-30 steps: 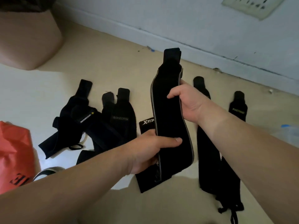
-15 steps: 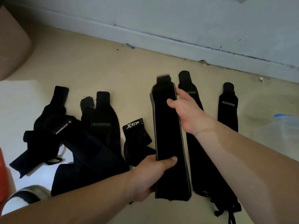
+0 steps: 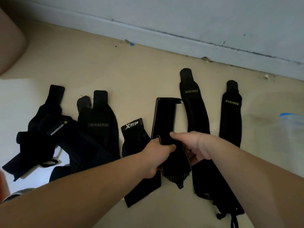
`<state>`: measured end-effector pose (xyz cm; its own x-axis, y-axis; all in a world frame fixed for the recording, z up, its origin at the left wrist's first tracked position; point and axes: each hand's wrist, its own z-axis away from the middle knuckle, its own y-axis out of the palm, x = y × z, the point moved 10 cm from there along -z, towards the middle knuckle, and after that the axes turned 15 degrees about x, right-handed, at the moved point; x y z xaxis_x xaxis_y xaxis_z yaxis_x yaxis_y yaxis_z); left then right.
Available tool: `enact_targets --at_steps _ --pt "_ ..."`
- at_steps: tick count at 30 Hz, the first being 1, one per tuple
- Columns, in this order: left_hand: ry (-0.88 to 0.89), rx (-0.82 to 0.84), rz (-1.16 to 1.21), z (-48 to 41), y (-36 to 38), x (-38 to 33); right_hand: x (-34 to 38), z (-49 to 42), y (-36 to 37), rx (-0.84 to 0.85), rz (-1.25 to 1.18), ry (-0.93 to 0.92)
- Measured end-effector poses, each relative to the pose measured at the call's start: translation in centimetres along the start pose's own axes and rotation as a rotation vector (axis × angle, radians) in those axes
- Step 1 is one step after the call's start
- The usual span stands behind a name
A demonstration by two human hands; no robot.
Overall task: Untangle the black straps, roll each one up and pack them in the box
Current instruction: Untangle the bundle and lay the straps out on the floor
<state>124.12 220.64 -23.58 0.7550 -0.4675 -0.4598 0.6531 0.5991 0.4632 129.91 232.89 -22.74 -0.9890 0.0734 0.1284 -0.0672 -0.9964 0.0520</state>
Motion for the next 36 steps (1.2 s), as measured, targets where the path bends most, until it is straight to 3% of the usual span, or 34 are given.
enact_targets --at_steps 3,8,13,15,18,20,22,25,29,36 --pt "-0.04 0.085 0.045 0.9 1.1 1.6 -1.2 -0.6 0.8 0.123 -0.094 -0.006" --pt "-0.1 0.172 -0.034 1.5 1.5 4.5 -2.0 0.0 0.8 0.108 -0.048 0.086" --pt "-0.152 0.011 -0.305 2.2 1.0 6.5 -5.4 0.4 0.8 0.094 0.09 0.369" --pt "-0.174 0.035 -0.467 2.5 1.2 6.5 -4.2 -0.1 -0.5 -0.006 0.219 0.291" --pt "-0.229 0.137 -0.533 3.1 2.4 7.3 1.8 0.9 -3.2 -0.385 0.543 -0.067" --pt "-0.17 0.091 -0.629 3.4 2.0 6.3 5.5 2.4 -2.6 -0.557 0.767 -0.27" --pt "-0.037 -0.028 -0.816 3.6 0.8 3.6 7.3 2.2 -0.4 -0.569 0.956 -0.374" --pt "0.132 -0.114 -1.223 4.1 -0.2 -0.6 6.2 -0.7 2.9 -0.477 1.107 -0.317" --pt "0.02 -0.037 -1.626 3.7 -1.6 -0.6 5.1 -2.7 3.3 -0.528 1.075 -0.24" --pt "-0.004 0.03 -1.681 4.2 -3.5 0.8 7.8 -2.8 -1.6 -0.512 0.878 -0.21"
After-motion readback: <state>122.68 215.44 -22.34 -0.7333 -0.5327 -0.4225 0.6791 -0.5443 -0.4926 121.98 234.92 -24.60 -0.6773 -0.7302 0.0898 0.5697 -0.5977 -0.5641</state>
